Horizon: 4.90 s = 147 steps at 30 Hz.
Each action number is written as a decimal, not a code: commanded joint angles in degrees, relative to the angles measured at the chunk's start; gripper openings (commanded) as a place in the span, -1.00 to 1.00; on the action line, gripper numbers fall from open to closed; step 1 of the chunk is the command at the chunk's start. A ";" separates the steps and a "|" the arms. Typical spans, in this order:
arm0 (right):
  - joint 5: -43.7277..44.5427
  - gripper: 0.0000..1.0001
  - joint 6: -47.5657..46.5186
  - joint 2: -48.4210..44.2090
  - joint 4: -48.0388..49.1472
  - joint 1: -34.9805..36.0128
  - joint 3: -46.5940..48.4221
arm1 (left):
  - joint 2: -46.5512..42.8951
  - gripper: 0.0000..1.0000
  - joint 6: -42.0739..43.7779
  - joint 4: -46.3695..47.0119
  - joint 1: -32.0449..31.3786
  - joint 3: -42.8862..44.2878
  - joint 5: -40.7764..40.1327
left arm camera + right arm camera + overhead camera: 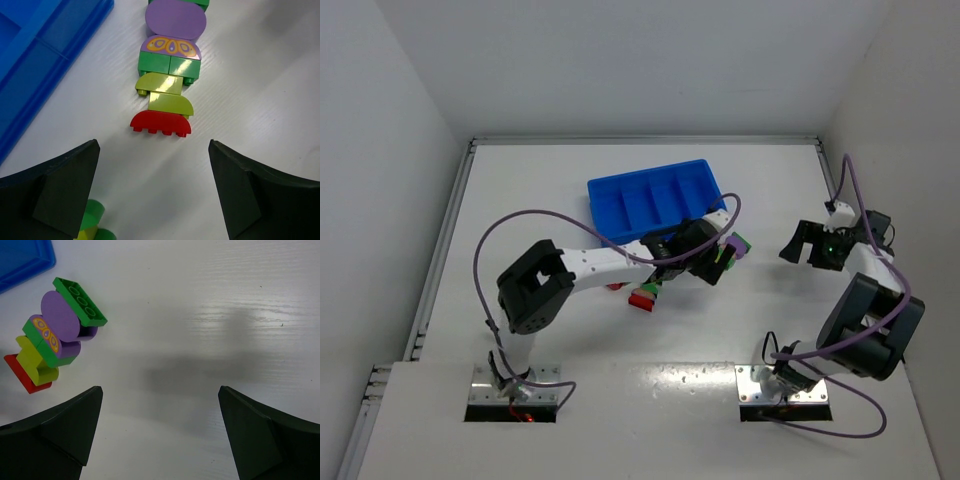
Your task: Sort the legos into containers by color
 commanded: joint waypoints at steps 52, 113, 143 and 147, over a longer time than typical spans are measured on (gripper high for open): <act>-16.06 1.00 -5.76 5.43 -12.18 10.98 6.92 | -5.69 -0.83 23.43 -1.51 3.04 -11.75 13.51; -29.96 1.00 -17.46 5.63 -22.05 23.47 9.57 | -6.58 -1.00 -42.96 49.95 29.50 -13.26 83.29; -32.06 1.00 -39.07 -29.26 -25.37 35.43 7.53 | -2.63 -1.00 -25.44 28.21 17.71 -5.96 104.91; -32.06 1.00 -39.69 -35.42 -24.84 35.43 6.48 | -1.49 -1.00 -25.44 28.20 17.71 -5.34 105.51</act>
